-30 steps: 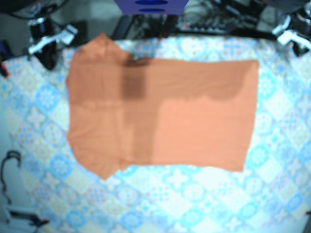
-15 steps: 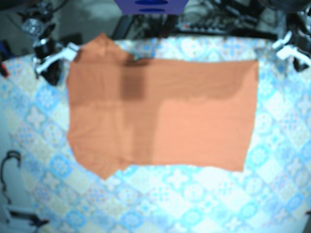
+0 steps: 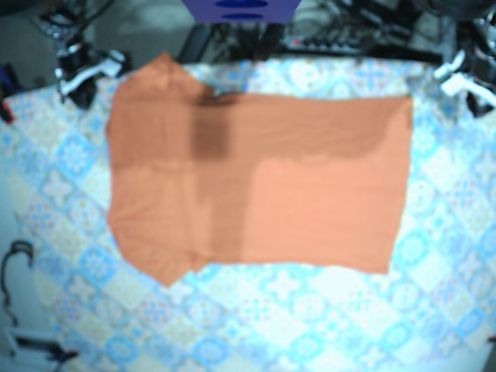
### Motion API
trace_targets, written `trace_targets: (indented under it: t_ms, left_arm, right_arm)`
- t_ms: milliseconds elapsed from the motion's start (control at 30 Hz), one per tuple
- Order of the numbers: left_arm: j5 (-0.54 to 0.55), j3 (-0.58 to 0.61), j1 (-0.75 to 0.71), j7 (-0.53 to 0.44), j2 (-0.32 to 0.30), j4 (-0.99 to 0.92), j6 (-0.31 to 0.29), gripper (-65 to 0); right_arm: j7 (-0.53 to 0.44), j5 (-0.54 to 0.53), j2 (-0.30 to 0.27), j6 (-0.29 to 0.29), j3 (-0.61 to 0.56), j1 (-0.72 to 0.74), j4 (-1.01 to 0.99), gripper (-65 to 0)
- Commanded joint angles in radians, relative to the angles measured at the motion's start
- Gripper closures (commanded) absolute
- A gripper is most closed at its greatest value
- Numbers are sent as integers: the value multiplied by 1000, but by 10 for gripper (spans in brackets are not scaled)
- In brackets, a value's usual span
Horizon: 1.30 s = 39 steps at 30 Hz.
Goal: Fold the T-shirt properly
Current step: 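Move both grippers toward the corners of the orange shirt's nearby edge, then lower both grippers and pinch the two corners of the shirt edge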
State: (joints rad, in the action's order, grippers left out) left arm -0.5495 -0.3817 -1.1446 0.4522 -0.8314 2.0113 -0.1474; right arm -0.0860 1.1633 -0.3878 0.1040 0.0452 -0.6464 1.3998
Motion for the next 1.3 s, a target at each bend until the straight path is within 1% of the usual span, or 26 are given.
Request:
trace_targets:
  t_ms: [0, 67, 133, 233, 300, 667, 1267]
  left_arm:
    - [-10, -9, -7, 4, -12, 10, 15, -168]
    - [-10, -9, -7, 4, -12, 10, 15, -178]
    - [-10, -9, -7, 4, -12, 10, 15, -178]
    - [-10, -9, -7, 4, -12, 10, 15, -178]
    - [-10, -9, -7, 4, -12, 10, 15, -178]
    - [-10, -9, -7, 4, -12, 10, 15, -178]
    - [-10, -9, -7, 4, -10, 10, 15, -179]
  right_arm:
    - [-4, -7, -9, 18, 5, -14, 13, -191]
    - [-4, -7, 10, 18, 5, -23, 14, -216]
    - [-4, -7, 14, 18, 5, -26, 14, -251]
    - [-4, -7, 39, 18, -18, -28, 14, -276]
    - [-4, -6, 48, 18, -26, -28, 14, -276]
    - [-4, -3, 48, 18, -133, -26, 14, -276]
    - [-2, 0, 43, 18, -215, -29, -14, -276]
